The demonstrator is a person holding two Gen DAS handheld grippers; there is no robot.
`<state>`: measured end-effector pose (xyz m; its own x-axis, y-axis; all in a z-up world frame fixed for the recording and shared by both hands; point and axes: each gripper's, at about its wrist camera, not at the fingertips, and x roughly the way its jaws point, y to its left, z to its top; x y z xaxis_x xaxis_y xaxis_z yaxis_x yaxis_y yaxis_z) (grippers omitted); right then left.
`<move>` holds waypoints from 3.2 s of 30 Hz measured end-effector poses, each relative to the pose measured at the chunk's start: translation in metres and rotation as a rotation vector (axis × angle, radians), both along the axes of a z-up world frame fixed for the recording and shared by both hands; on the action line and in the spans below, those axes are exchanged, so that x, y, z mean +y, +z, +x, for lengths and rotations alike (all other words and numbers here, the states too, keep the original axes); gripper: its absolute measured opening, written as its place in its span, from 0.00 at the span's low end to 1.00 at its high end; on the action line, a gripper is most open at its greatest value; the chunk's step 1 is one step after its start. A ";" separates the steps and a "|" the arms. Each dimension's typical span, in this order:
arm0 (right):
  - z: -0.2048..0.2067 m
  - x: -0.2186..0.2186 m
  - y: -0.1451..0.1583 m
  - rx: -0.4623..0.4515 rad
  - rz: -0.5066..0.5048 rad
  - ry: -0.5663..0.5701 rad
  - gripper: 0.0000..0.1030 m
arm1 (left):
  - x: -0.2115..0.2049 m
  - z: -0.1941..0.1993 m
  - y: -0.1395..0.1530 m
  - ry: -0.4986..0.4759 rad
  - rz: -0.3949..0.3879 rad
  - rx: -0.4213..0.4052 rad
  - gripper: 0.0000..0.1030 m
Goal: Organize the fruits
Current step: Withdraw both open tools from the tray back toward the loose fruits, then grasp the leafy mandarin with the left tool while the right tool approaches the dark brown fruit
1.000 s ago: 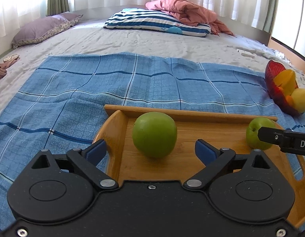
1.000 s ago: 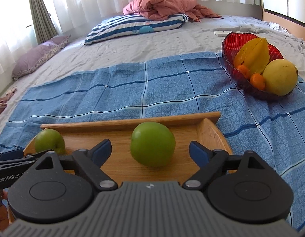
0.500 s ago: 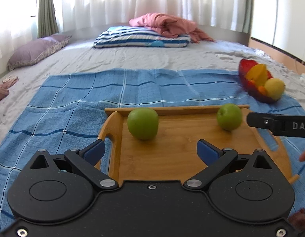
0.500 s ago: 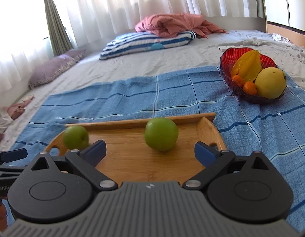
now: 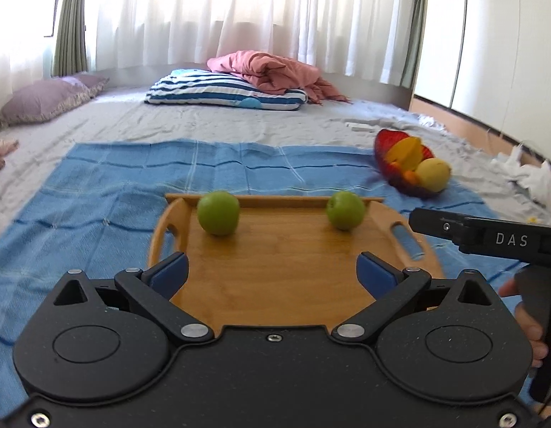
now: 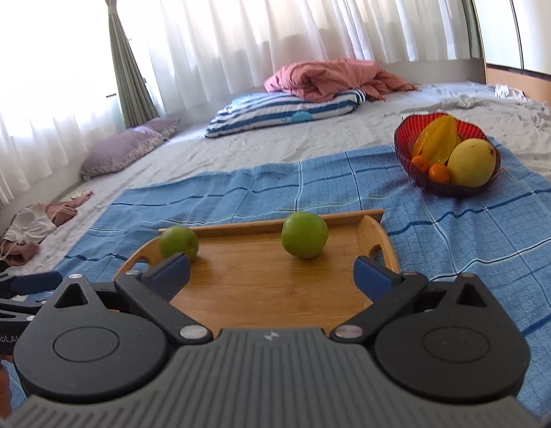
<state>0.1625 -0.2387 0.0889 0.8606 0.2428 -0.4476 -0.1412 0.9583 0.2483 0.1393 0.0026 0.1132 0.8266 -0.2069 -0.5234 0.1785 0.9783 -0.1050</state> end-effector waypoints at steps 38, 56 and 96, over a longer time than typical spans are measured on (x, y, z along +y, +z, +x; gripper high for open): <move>-0.135 0.006 -0.077 -0.208 -0.085 -0.097 1.00 | -0.004 -0.109 -0.083 0.045 0.063 -0.079 1.00; -0.162 0.017 -0.101 -0.198 -0.148 -0.148 1.00 | -0.013 -0.139 -0.102 0.040 0.139 -0.113 0.99; -0.162 0.028 -0.110 -0.166 -0.272 -0.083 0.78 | -0.049 -0.159 -0.112 -0.128 0.112 -0.032 0.41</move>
